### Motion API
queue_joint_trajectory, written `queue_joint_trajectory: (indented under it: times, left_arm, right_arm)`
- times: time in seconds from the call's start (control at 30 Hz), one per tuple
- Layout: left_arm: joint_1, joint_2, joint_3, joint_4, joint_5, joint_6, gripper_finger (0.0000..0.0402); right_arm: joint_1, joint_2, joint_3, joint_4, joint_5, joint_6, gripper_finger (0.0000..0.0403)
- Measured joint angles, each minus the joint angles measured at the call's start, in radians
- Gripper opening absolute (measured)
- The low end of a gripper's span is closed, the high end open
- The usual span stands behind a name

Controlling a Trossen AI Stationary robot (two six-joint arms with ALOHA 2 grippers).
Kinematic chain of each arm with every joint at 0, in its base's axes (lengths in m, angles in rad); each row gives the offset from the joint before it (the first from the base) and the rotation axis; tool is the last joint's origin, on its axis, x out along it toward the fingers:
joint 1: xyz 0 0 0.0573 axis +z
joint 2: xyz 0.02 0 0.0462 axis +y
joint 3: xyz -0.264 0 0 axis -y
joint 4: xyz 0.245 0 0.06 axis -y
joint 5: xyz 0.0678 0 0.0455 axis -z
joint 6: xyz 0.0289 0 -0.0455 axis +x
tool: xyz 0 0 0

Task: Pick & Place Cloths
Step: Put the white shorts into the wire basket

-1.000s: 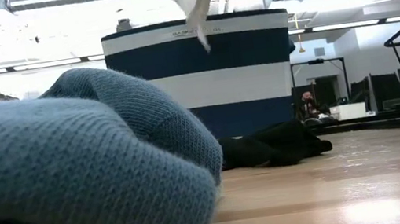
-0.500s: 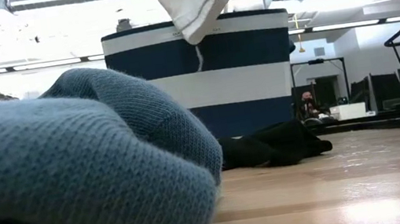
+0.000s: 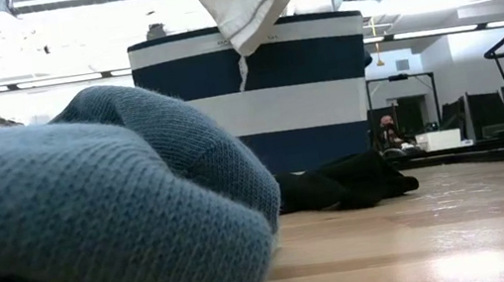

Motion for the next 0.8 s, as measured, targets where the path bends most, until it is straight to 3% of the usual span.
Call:
queue_joint_trajectory:
  times: [0.3,0.4,0.5,0.67,0.8]
  left_arm:
    - [0.0,0.0,0.0,0.0,0.005,0.0,0.0001]
    - [0.0,0.0,0.0,0.0,0.036,0.0,0.0001]
    - [0.0,0.0,0.0,0.001,0.053,0.0,0.0001]
    - [0.0,0.0,0.0,0.001,0.091,0.001,0.0001]
    - [0.0,0.0,0.0,0.001,0.143,0.016,0.0003]
  right_arm:
    - [-0.048,0.093,-0.002,0.066,-0.006,0.001,0.026]
    - [-0.059,0.088,-0.002,0.114,-0.004,0.001,0.0243]
    - [-0.069,0.087,-0.002,0.133,-0.01,0.002,0.0184]
    - [-0.093,0.088,-0.002,0.125,-0.131,0.057,0.0025]
    - [-0.094,0.081,0.001,0.129,-0.136,0.14,0.0006]
